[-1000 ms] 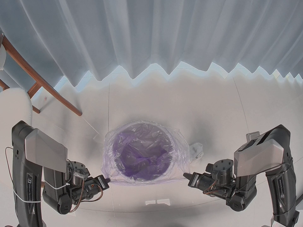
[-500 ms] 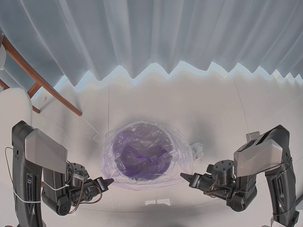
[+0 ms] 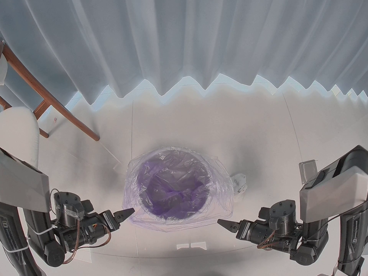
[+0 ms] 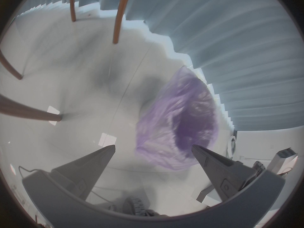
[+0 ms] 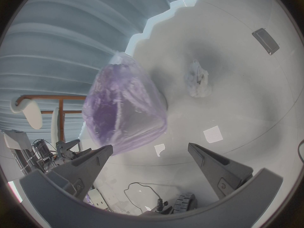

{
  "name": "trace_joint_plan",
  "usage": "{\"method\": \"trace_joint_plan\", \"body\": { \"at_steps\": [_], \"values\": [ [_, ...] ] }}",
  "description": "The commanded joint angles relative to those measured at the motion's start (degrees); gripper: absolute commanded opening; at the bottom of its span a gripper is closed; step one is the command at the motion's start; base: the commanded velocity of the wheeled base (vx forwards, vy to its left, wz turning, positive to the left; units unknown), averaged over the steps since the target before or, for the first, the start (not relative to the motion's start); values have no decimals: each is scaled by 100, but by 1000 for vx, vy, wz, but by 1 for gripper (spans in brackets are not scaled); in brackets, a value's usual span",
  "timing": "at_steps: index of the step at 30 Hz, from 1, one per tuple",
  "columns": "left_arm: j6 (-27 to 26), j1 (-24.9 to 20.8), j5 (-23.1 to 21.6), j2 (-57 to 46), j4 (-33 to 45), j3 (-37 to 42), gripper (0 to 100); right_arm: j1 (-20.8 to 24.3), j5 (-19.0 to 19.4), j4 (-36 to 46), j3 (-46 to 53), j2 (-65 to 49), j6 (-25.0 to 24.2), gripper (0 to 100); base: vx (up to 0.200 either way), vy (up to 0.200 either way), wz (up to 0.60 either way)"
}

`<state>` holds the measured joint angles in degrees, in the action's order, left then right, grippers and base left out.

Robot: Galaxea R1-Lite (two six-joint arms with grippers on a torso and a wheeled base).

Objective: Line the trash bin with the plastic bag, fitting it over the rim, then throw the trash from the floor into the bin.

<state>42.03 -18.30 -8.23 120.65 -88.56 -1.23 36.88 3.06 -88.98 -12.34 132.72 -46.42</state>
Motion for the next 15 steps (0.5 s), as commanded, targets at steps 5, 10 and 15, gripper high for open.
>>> {"method": "trace_joint_plan", "body": {
  "at_steps": [5, 10, 15],
  "values": [
    [51, 353, -1304, -2749, -3, 53, 100, 470, 10, -93, 531, -1934, -376, 100, 0, 0, 0],
    [763, 555, -1550, -3083, -3, -650, 100, 575, 2, -93, 750, -2312, -174, 100, 0, 0, 0],
    [1272, 731, -1550, -2766, -3, -967, 100, 645, -25, -93, 821, -2470, 327, 100, 0, 0, 0]
  ]
}}
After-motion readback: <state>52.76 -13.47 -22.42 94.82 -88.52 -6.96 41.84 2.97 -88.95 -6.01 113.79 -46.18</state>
